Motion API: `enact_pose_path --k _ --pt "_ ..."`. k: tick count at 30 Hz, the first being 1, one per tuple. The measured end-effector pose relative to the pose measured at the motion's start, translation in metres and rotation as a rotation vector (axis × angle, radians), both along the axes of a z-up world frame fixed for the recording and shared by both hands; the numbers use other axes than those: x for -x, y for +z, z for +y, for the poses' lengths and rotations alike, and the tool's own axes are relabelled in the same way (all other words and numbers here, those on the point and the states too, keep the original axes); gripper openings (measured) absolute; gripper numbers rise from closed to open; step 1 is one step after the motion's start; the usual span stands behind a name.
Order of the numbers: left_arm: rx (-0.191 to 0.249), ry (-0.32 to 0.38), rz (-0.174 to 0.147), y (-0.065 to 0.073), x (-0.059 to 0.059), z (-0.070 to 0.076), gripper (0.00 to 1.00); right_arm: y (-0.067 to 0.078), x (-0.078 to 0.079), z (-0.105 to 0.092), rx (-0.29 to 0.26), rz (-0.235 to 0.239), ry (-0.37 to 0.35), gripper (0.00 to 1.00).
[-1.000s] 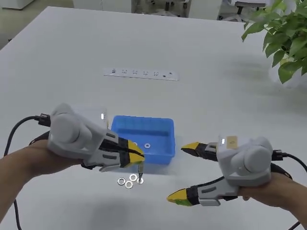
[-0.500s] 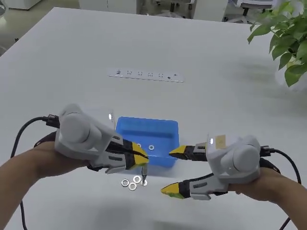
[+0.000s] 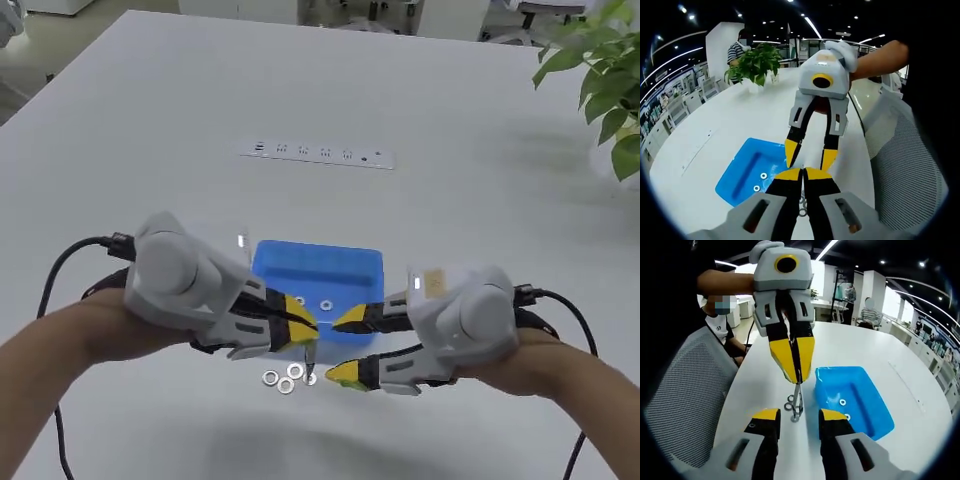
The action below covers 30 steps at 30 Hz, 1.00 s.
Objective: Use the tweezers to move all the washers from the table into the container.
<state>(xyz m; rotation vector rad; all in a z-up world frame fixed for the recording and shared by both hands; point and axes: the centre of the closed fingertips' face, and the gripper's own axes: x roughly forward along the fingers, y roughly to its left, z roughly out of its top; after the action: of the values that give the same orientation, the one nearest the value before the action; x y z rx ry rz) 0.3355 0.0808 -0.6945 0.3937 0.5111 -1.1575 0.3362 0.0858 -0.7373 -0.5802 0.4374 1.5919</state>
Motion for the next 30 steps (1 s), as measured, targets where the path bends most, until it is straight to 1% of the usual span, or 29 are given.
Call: enact_pose_path --k 2,4,5,8,10,13,15,21,25,26,30 --pt "-0.006 -0.009 -0.008 0.0 0.0 0.001 0.05 -0.002 0.001 0.003 0.008 0.004 0.016 0.3" --pt "-0.01 -0.015 -0.009 0.0 0.0 0.001 0.05 -0.005 0.002 0.004 0.021 0.0 0.036 0.27" --pt "-0.011 -0.02 -0.009 0.0 0.0 0.001 0.05 -0.007 0.004 0.005 0.03 0.0 0.053 0.27" --pt "-0.016 -0.037 -0.007 0.0 0.001 0.001 0.05 -0.013 0.005 0.007 0.046 -0.003 0.074 0.25" --pt "-0.017 -0.044 -0.003 0.0 0.001 0.0 0.05 -0.015 0.007 0.008 0.054 -0.004 0.095 0.23" --pt "-0.019 -0.055 0.0 0.0 0.001 -0.001 0.05 -0.021 0.008 0.01 0.071 -0.017 0.118 0.19" --pt "-0.019 -0.059 0.002 0.0 0.001 -0.001 0.05 -0.022 0.007 0.013 0.072 -0.025 0.123 0.16" --pt "-0.015 -0.065 0.007 0.0 0.0 -0.004 0.05 -0.024 0.005 0.02 0.072 -0.031 0.139 0.14" --pt "-0.016 -0.064 0.012 0.0 -0.002 -0.004 0.05 -0.028 0.006 0.021 0.086 -0.032 0.159 0.12" --pt "-0.019 -0.065 0.011 0.001 -0.002 -0.004 0.05 -0.028 0.006 0.021 0.088 -0.038 0.158 0.12" --pt "-0.022 -0.068 0.01 0.0 -0.003 -0.004 0.05 -0.028 0.005 0.021 0.09 -0.039 0.157 0.11"
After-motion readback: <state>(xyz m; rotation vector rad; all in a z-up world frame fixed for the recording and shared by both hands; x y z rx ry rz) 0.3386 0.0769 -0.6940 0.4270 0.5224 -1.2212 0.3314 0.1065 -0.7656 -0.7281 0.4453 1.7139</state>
